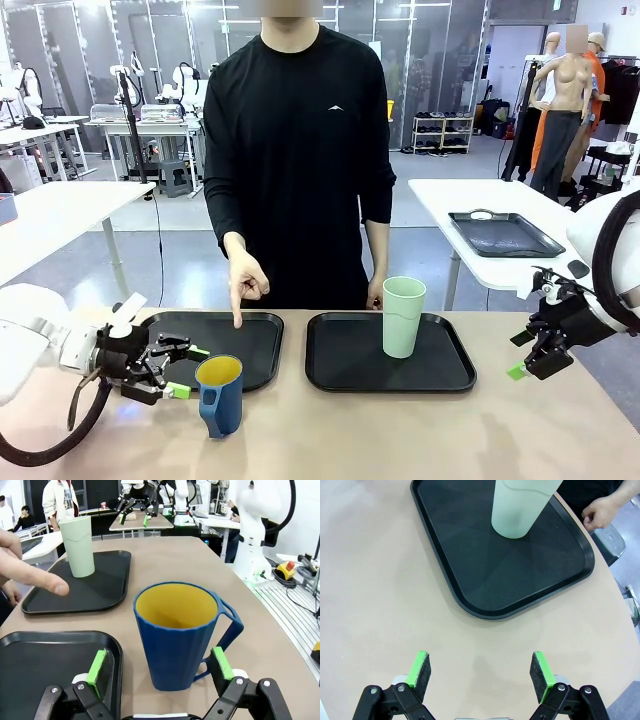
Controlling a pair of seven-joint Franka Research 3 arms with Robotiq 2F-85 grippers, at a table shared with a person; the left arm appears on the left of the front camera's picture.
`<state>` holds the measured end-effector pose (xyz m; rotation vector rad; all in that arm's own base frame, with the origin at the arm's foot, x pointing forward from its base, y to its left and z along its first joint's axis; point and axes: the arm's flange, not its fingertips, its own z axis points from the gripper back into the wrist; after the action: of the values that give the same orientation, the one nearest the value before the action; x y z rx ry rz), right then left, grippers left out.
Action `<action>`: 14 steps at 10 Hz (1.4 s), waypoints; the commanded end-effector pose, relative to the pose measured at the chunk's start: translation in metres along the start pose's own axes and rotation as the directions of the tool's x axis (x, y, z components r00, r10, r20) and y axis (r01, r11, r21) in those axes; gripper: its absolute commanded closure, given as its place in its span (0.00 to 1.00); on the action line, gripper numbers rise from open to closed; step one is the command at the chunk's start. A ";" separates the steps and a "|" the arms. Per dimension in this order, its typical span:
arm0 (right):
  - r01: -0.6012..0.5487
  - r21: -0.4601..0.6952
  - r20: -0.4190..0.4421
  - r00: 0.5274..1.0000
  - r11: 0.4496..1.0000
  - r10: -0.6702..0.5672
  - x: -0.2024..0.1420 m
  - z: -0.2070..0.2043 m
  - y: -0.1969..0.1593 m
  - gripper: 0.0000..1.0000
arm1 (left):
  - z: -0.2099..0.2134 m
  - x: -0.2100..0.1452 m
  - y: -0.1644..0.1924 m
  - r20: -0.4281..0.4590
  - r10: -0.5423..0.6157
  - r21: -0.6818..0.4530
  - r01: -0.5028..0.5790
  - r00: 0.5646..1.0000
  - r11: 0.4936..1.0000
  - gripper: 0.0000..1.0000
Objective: Sort and store the cups by type.
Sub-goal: Pick up the Handle plastic cup and place it into the empty Flat Tray.
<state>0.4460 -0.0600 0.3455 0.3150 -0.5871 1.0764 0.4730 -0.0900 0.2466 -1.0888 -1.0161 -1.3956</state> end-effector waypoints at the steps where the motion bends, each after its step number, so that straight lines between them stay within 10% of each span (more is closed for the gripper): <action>1: -0.005 -0.001 0.007 1.000 1.000 0.005 -0.001 -0.002 -0.001 0.00 | -0.008 -0.004 0.008 -0.021 -0.012 -0.029 0.011 1.000 1.000 0.00; 14: -0.005 -0.001 0.007 1.000 1.000 0.005 -0.001 -0.002 -0.001 0.00 | -0.050 -0.021 0.006 0.033 0.001 -0.083 0.002 0.999 0.997 0.00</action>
<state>0.4460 -0.0600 0.3455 0.3150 -0.5871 1.0764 0.4703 -0.1263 0.2209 -1.1697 -0.9543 -1.4385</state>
